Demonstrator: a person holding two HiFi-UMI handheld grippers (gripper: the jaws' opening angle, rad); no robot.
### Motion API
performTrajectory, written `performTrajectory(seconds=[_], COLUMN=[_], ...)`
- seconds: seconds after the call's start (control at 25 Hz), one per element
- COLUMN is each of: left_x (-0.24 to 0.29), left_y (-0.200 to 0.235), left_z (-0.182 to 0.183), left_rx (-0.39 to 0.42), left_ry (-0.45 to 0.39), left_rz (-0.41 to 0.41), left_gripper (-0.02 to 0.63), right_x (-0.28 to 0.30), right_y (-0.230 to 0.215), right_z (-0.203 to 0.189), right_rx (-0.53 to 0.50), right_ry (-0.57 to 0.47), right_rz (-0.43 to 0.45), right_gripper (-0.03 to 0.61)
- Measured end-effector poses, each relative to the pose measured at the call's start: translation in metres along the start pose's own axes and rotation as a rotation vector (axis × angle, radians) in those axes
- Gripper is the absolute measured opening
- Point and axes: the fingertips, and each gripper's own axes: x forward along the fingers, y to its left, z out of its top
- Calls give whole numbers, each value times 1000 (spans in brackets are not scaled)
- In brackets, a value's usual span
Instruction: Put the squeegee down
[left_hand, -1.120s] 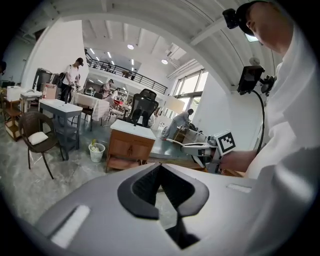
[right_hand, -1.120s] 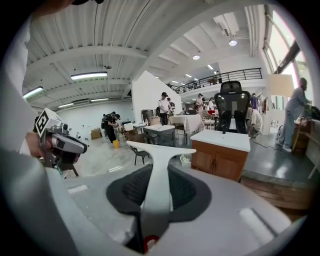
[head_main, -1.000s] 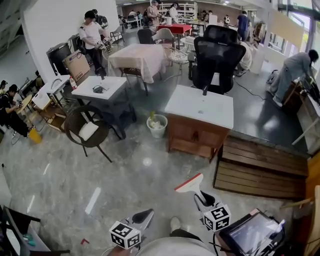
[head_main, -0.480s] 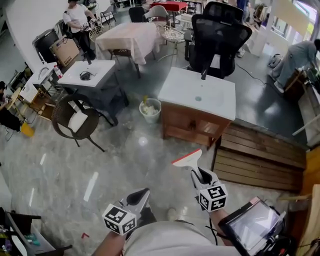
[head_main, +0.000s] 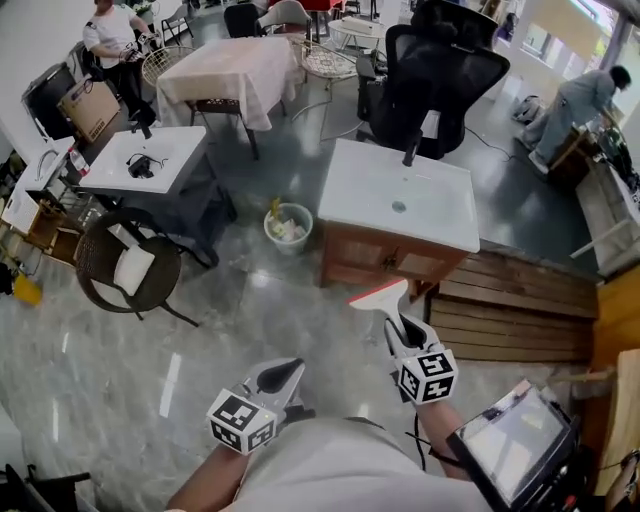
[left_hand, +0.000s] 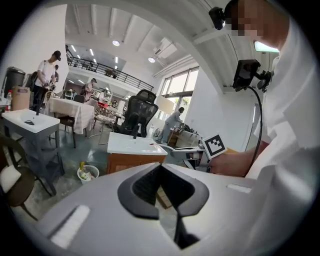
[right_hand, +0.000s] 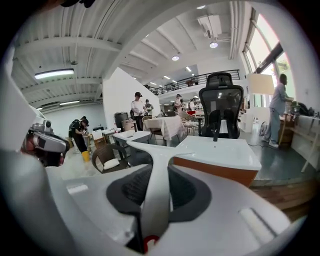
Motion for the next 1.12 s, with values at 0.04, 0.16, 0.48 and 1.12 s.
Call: performTrajectory(seconds=[0.04,0.16,0.48,1.12], left_x=[-1,-2,26,178], left_y=[18,73,170,338], left_z=[6,18,54,163], left_rx=[12,70,39,44], left_ry=[12,43,1,77], left_rz=[-23,-64,-101,-91], left_gripper=[8,8,8,8], right_x=[16,61,160,415], right_y=[4,13,11,-133], right_z=[8,27,58,117], right_rx=[12,46,116,225], right_ry=[-4,-26,-29,6], right_rz=[-18,-69,-162,-277], right_gripper=[97,97,97,97])
